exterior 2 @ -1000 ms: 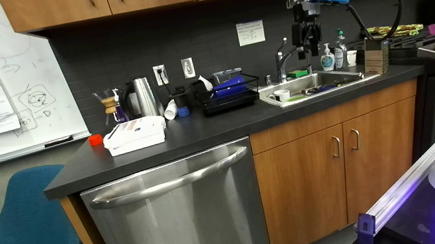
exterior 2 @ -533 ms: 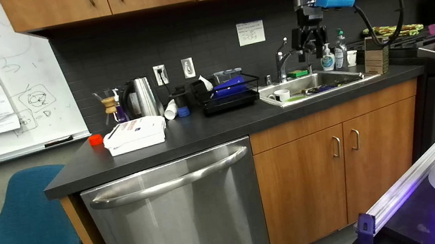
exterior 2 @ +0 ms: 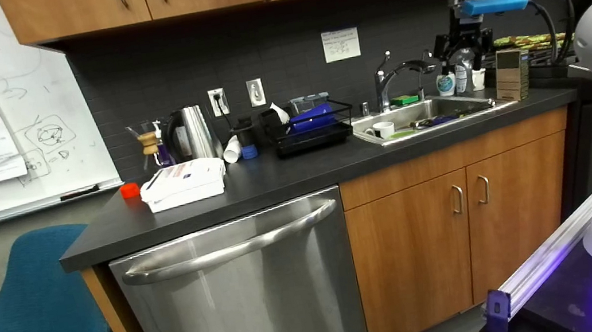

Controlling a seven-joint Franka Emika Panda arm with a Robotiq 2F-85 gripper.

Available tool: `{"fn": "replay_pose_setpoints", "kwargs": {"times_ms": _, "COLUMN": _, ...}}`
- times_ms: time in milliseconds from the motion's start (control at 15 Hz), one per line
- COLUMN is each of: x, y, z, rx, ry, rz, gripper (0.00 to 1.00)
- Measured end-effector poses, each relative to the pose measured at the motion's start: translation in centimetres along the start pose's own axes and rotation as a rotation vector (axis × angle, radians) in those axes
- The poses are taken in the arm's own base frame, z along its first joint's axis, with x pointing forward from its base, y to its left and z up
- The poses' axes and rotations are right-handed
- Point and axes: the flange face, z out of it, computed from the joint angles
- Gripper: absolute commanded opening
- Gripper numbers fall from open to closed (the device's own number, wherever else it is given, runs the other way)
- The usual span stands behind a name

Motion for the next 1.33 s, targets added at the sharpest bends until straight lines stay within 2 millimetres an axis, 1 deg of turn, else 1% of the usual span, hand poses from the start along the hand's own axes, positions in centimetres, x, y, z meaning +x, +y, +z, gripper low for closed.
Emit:
{"fn": "replay_pose_setpoints", "kwargs": {"times_ms": 333, "x": 1.4, "y": 7.9, "z": 1.0, "rx": -0.032, "ry": 0.032, "rz": 0.219, "gripper": 1.00}}
{"fn": "replay_pose_setpoints", "kwargs": {"times_ms": 733, "x": 3.1, "y": 17.2, "z": 2.5, "rx": -0.094, "ry": 0.000, "rz": 0.490, "gripper": 1.00}}
{"fn": "replay_pose_setpoints", "kwargs": {"times_ms": 933, "x": 3.5, "y": 21.3, "z": 3.4, "rx": -0.085, "ry": -0.051, "rz": 0.599, "gripper": 1.00}}
{"fn": "replay_pose_setpoints", "kwargs": {"times_ms": 1133, "x": 4.3, "y": 24.8, "z": 3.9, "rx": -0.040, "ry": -0.084, "rz": 0.647, "gripper": 1.00}}
{"fn": "replay_pose_setpoints", "kwargs": {"times_ms": 1333, "x": 5.9, "y": 27.7, "z": 3.8, "rx": -0.024, "ry": -0.061, "rz": 0.596, "gripper": 1.00}}
